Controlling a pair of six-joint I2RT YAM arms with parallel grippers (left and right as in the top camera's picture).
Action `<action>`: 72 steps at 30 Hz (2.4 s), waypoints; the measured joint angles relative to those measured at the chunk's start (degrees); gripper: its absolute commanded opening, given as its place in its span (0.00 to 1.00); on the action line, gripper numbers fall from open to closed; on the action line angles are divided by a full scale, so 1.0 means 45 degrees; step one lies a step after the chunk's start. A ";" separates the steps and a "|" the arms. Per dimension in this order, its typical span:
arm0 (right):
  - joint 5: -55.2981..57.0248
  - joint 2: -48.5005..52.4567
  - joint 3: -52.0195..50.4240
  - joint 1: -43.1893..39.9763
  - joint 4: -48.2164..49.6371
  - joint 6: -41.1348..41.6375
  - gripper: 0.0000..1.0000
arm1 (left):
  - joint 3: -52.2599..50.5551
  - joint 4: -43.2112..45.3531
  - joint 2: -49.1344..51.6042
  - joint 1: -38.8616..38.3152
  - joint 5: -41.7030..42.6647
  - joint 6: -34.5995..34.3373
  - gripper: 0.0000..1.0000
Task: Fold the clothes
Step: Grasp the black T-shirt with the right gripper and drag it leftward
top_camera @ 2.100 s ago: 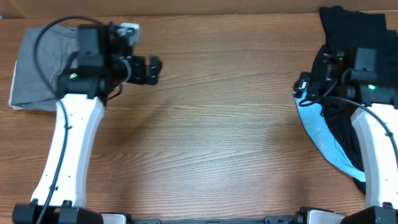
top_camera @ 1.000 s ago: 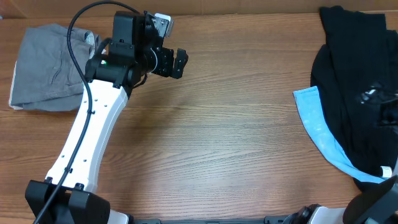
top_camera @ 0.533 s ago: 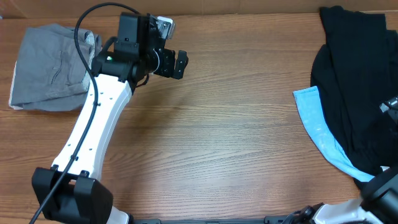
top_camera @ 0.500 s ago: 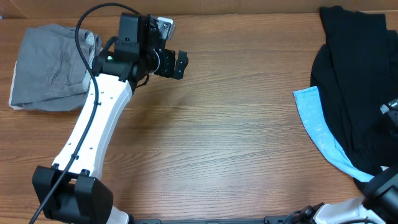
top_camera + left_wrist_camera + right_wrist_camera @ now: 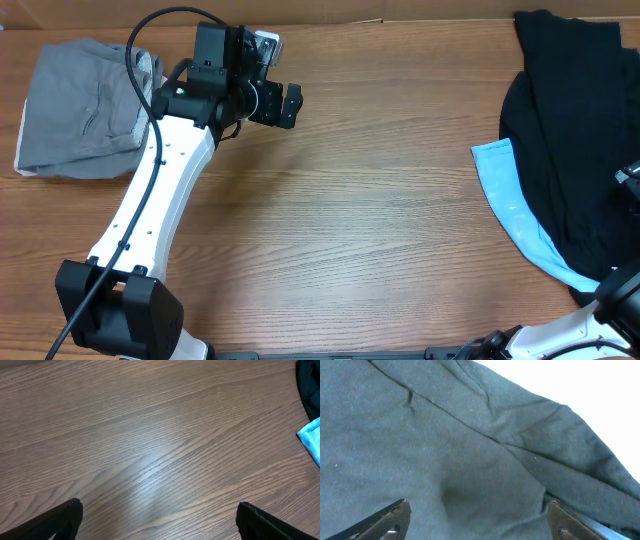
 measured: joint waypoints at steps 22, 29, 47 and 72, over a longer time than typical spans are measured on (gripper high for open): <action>-0.0044 0.1821 0.0024 -0.0525 0.1161 -0.0199 0.16 | 0.0000 0.0000 0.0000 0.0000 0.0005 0.0000 1.00; -0.0374 0.1821 0.0301 -0.0534 0.0670 -0.0121 0.04 | 0.0000 0.0005 0.0000 0.0000 0.0000 -0.0005 0.98; -0.4464 -0.0049 0.4804 0.1151 -0.6591 -0.0641 0.04 | 0.1141 -0.0981 -0.0019 0.0034 -0.0010 -0.0010 0.95; -0.5659 -0.0151 0.5285 1.2964 -0.7509 -0.1180 0.04 | 0.4240 -0.3434 -0.0277 0.1919 -0.0505 -0.0010 0.96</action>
